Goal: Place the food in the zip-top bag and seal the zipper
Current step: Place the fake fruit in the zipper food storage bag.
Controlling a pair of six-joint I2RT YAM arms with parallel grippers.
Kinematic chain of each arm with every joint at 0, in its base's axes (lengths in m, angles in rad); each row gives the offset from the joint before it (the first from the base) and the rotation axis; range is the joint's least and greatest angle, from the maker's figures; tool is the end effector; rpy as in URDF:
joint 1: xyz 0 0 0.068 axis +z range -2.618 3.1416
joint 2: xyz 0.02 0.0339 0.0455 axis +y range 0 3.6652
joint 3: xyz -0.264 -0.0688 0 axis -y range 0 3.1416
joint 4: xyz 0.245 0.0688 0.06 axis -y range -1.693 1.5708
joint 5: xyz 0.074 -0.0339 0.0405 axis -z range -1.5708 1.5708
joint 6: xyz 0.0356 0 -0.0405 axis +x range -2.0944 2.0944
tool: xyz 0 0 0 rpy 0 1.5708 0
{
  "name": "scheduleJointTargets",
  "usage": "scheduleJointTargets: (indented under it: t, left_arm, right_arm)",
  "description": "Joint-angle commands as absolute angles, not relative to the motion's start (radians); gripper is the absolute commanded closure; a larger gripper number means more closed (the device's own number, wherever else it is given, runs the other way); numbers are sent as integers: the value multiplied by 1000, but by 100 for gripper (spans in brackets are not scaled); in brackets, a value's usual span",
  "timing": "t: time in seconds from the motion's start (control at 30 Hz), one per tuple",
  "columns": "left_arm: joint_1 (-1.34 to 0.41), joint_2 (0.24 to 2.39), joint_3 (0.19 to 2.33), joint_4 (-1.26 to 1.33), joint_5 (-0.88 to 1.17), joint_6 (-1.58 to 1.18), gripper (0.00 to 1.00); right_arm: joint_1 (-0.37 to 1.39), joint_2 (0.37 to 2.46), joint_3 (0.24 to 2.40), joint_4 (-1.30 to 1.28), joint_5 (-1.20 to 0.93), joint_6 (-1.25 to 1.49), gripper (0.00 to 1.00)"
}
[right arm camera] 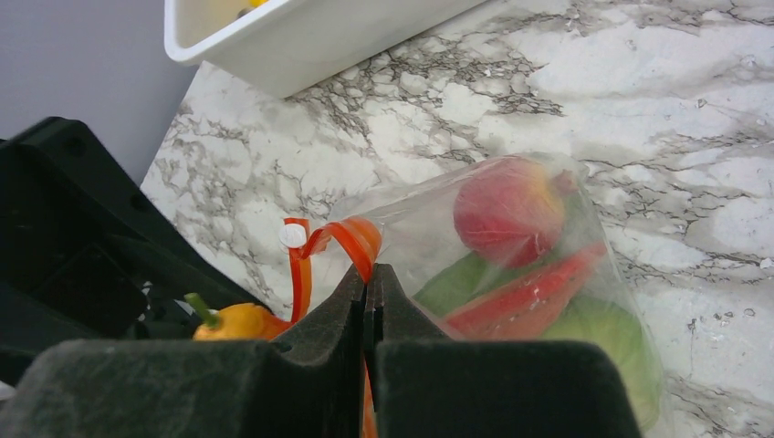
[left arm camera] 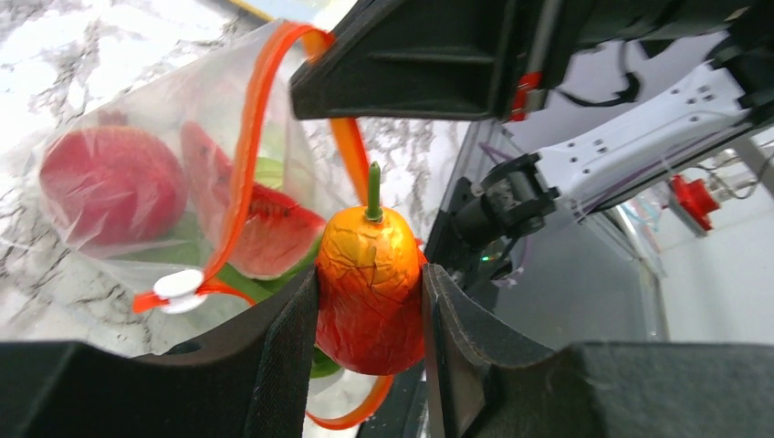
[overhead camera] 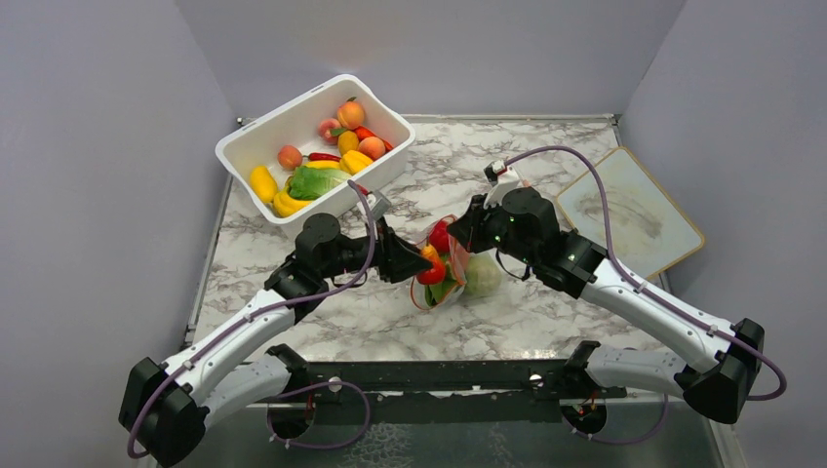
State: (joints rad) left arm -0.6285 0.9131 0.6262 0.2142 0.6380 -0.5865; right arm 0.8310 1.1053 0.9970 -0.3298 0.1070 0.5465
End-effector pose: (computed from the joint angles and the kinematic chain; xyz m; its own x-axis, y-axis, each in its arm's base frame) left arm 0.1598 -0.1423 0.3032 -0.5763 -0.1308 -0.8067 0.7610 0.2740 -0.5880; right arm 0.1718 0.1825 0.3362 -0.5921 0.1178 -0.7972 -0.4231 0.7965 0.4319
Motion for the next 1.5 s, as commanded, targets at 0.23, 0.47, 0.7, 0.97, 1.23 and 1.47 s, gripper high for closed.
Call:
scheduleJointTargets:
  t: [0.23, 0.47, 0.7, 0.97, 1.23, 1.47]
  left_arm:
    - [-671, 959, 590, 201, 406, -396, 82]
    - [-684, 994, 602, 178, 380, -346, 80]
    - [-696, 997, 608, 160, 355, -321, 58]
    - [-699, 972, 623, 146, 354, -340, 31]
    - [-700, 960, 653, 107, 348, -339, 27]
    - [-699, 935, 716, 6, 254, -314, 24]
  right_arm:
    - [833, 1072, 1002, -294, 109, 547, 99]
    - [833, 1076, 1003, -287, 100, 538, 99]
    - [832, 1077, 996, -278, 96, 536, 99]
    - [833, 1073, 992, -275, 97, 533, 99]
    - [833, 1064, 989, -278, 104, 532, 99]
    - [833, 1053, 978, -275, 106, 530, 99]
